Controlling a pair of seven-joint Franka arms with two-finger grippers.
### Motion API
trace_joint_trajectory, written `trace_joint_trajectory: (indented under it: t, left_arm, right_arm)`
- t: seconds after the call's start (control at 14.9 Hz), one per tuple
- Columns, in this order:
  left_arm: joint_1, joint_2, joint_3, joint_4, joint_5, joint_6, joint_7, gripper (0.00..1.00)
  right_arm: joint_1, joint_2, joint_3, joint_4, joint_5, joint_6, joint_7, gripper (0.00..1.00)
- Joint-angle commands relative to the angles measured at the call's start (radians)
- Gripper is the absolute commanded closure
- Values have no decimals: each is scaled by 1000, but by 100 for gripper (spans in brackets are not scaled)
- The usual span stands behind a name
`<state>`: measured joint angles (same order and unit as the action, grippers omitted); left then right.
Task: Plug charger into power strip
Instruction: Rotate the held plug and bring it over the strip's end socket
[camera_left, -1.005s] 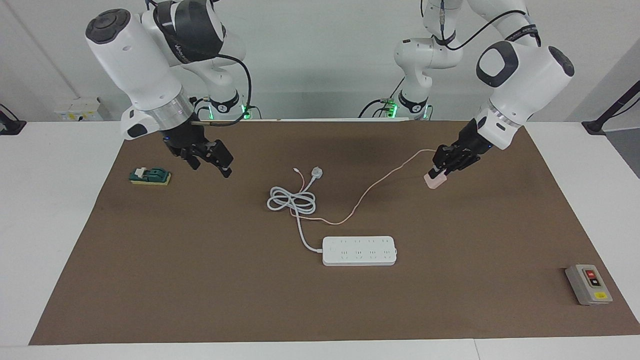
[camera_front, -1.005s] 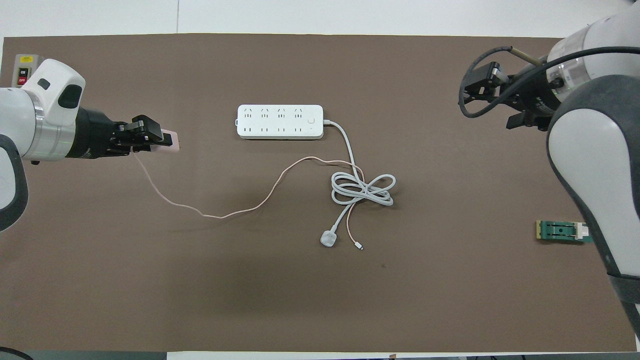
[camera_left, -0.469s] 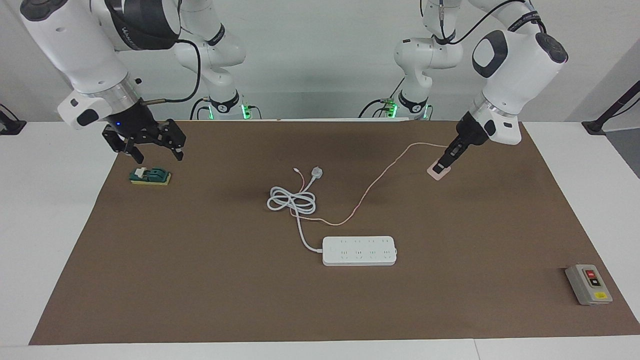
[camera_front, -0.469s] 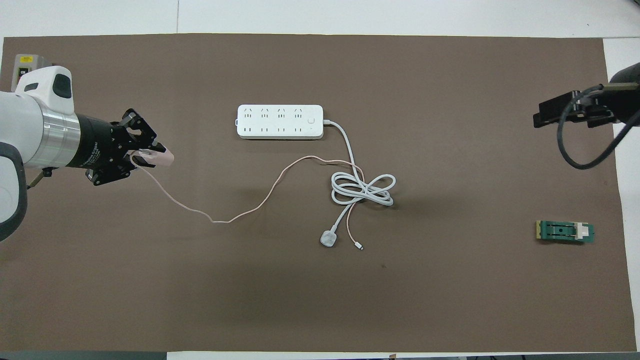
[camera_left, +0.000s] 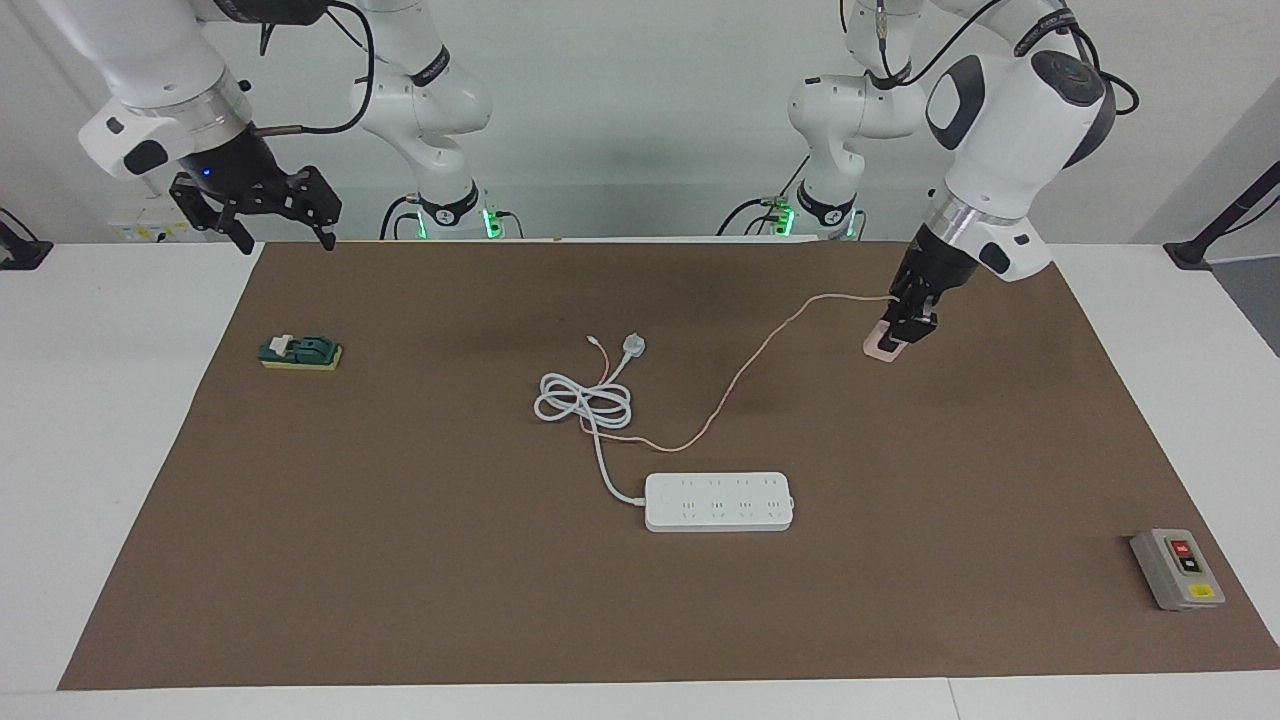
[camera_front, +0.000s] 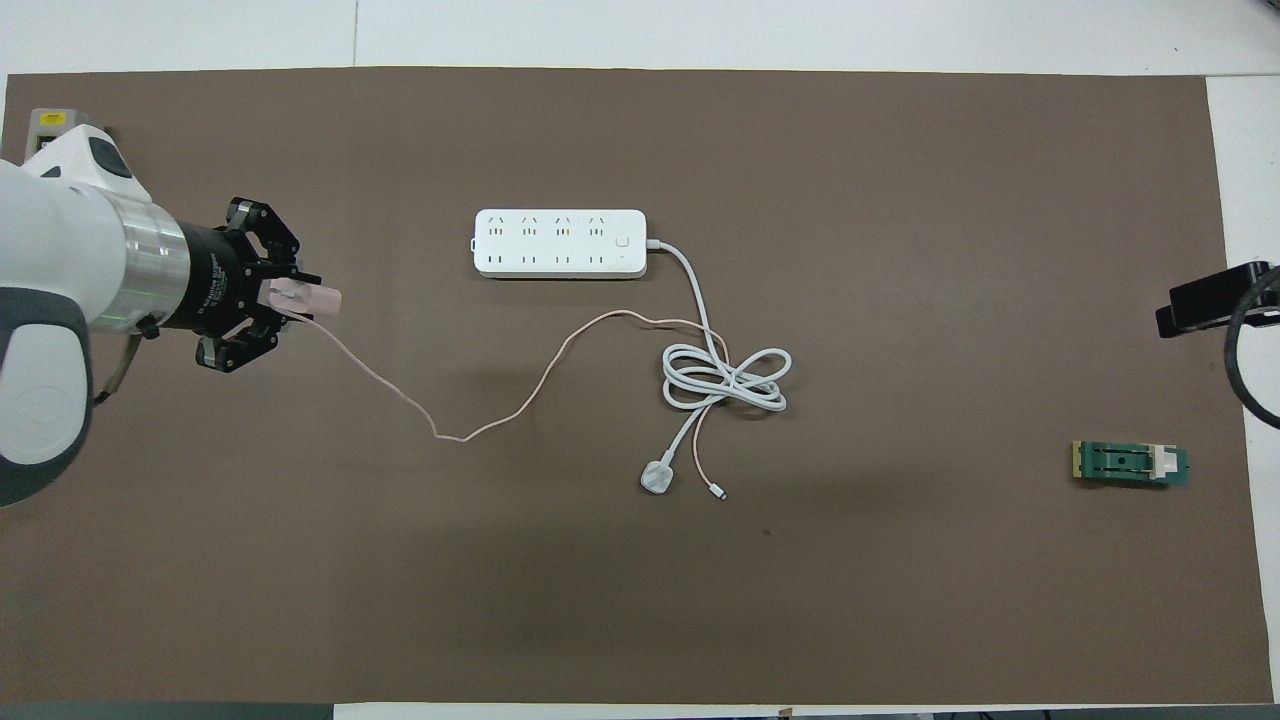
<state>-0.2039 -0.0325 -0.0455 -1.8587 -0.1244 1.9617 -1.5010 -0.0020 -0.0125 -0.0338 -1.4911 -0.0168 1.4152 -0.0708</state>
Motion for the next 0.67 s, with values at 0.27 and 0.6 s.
trace_joint_trajectory:
  t: [0.27, 0.6]
  left_arm:
    - [-140, 249, 7, 220, 132, 13, -445, 100]
    - [-186, 524, 18, 491, 177, -110, -525, 100]
  right_arm:
    - [-41, -50, 40, -66, -35, 19, -1, 0]
    - [-38, -50, 40, -61, -37, 21, 2, 0]
